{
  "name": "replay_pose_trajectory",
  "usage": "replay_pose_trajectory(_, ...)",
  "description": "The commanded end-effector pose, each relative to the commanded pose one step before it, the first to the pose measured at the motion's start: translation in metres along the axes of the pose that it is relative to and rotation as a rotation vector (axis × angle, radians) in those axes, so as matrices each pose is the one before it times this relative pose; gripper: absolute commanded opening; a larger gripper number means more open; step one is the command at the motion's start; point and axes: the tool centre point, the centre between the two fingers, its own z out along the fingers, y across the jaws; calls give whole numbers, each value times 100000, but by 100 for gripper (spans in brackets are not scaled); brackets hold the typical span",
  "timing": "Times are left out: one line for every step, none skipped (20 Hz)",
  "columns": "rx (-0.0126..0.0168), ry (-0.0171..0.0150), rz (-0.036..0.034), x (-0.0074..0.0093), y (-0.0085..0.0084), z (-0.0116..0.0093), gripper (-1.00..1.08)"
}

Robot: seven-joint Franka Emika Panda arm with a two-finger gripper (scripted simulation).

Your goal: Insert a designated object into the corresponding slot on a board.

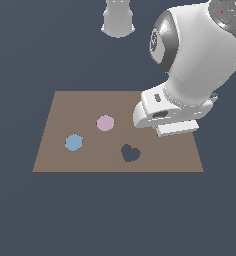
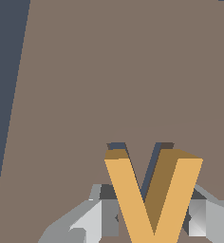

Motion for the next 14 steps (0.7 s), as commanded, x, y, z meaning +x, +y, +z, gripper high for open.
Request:
replay_pose_trajectory(-18, -2, 80, 11, 45, 42, -100)
replay_pose_trajectory(0, 0, 0, 21, -13, 130, -100)
replay_pose_trajectory(36, 38, 66, 35, 22, 191, -100)
replay_pose_trajectory(22, 23, 37, 43, -4, 267, -100)
replay_pose_trajectory(22, 23, 37, 32, 3, 203, -100)
replay_pose_trajectory(0, 0, 0, 18, -13, 131, -100)
replay_pose_trajectory(0, 0, 0, 6, -4, 44, -100)
replay_pose_trajectory(0, 0, 0, 0, 0, 0, 100)
replay_pose_trajectory(0, 0, 0, 0, 0, 0, 100)
replay_pose_trajectory(0, 0, 0, 0, 0, 0, 100)
replay_pose_trajectory(0, 0, 0, 0, 0, 0, 100)
replay_pose_trajectory(0, 0, 0, 0, 0, 0, 100)
replay_pose_trajectory(0, 0, 0, 0, 0, 0, 100)
replay_pose_trajectory(0, 0, 0, 0, 0, 0, 100)
